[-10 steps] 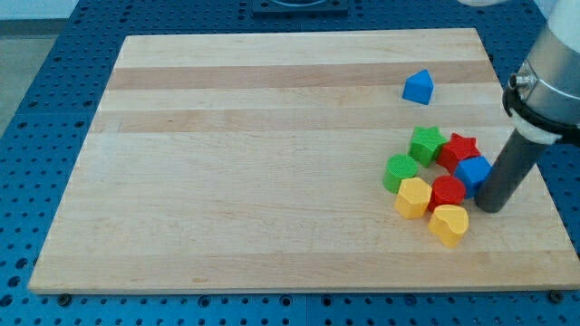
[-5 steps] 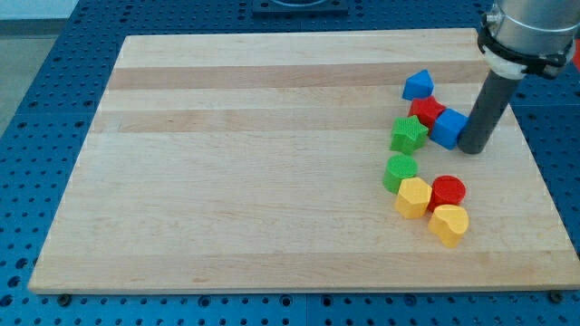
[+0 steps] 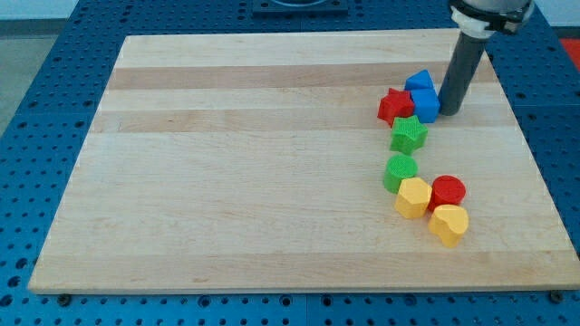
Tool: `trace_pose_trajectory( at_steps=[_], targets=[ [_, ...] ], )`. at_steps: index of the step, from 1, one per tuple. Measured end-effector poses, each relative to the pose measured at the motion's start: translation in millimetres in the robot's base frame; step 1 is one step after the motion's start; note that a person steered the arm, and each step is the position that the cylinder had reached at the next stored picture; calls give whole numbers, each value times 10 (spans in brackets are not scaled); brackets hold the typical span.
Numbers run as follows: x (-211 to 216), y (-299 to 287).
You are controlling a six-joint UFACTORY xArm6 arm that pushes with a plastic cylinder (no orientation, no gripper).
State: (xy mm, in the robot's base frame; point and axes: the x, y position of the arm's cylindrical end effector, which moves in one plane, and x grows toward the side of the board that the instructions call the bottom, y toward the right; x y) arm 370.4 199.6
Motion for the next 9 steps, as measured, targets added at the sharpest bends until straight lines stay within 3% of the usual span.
trace_pose_trajectory(
  at_steps=[2, 4, 9],
  targets=[
    [211, 95],
    [529, -205],
    [-121, -559]
  ],
)
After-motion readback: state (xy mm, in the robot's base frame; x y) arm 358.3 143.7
